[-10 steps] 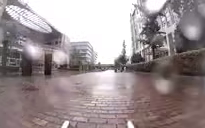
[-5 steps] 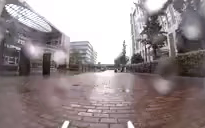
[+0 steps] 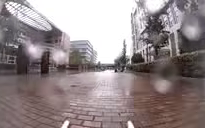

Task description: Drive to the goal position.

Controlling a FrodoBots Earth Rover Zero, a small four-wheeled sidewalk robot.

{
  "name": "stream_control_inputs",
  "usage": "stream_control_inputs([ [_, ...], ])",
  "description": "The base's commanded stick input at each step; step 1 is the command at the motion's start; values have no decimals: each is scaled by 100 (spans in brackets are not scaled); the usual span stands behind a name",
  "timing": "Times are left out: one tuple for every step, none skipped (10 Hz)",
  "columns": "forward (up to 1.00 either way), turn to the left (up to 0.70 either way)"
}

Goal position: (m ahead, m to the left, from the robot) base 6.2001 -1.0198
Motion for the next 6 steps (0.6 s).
stream_control_inputs([
  [70, 0],
  [70, 0],
  [70, 0],
  [70, 0],
  [70, 0],
  [70, 0],
])
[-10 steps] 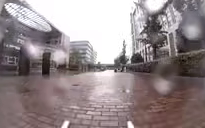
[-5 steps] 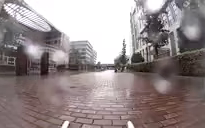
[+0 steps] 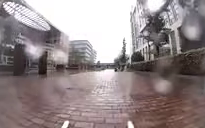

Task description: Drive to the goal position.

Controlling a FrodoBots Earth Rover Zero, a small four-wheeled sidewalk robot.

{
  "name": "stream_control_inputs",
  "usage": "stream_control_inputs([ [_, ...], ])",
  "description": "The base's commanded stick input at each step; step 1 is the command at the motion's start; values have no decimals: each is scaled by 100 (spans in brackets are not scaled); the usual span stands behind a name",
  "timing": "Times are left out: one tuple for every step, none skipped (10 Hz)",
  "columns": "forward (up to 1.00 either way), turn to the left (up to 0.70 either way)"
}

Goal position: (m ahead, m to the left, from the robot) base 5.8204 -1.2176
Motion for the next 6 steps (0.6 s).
stream_control_inputs([
  [70, 0],
  [70, 0],
  [70, 0],
  [70, 0],
  [70, 0],
  [70, 0],
])
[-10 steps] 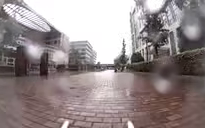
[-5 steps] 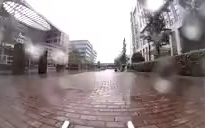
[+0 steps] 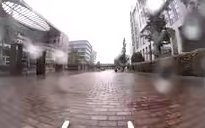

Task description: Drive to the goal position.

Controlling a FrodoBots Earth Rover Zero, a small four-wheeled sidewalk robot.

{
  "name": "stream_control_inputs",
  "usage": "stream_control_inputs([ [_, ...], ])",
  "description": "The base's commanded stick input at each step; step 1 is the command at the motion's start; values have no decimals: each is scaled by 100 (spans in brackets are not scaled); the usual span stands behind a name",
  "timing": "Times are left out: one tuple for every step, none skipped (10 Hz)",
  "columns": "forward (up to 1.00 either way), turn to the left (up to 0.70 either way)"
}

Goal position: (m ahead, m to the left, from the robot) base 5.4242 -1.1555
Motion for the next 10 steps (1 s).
stream_control_inputs([
  [70, 0],
  [70, 0],
  [70, 0],
  [70, 0],
  [70, 0],
  [70, 0],
  [70, 0],
  [70, 0],
  [70, 0],
  [70, 0],
])
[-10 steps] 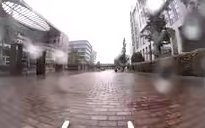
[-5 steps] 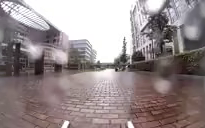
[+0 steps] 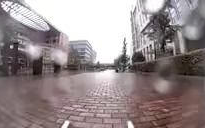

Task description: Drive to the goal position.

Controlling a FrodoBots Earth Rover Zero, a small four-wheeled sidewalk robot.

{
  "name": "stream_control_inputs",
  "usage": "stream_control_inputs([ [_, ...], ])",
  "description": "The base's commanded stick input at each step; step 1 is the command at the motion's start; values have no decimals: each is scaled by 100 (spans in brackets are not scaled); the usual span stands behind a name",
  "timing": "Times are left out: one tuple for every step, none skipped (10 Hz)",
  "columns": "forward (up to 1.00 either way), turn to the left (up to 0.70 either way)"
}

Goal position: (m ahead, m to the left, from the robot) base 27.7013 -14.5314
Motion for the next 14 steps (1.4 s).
stream_control_inputs([
  [70, 0],
  [70, 0],
  [70, 0],
  [70, 2],
  [70, 10],
  [70, 14],
  [70, 14],
  [70, 14],
  [70, 14],
  [70, 14],
  [70, 3],
  [70, 0],
  [70, 0],
  [70, 0],
])
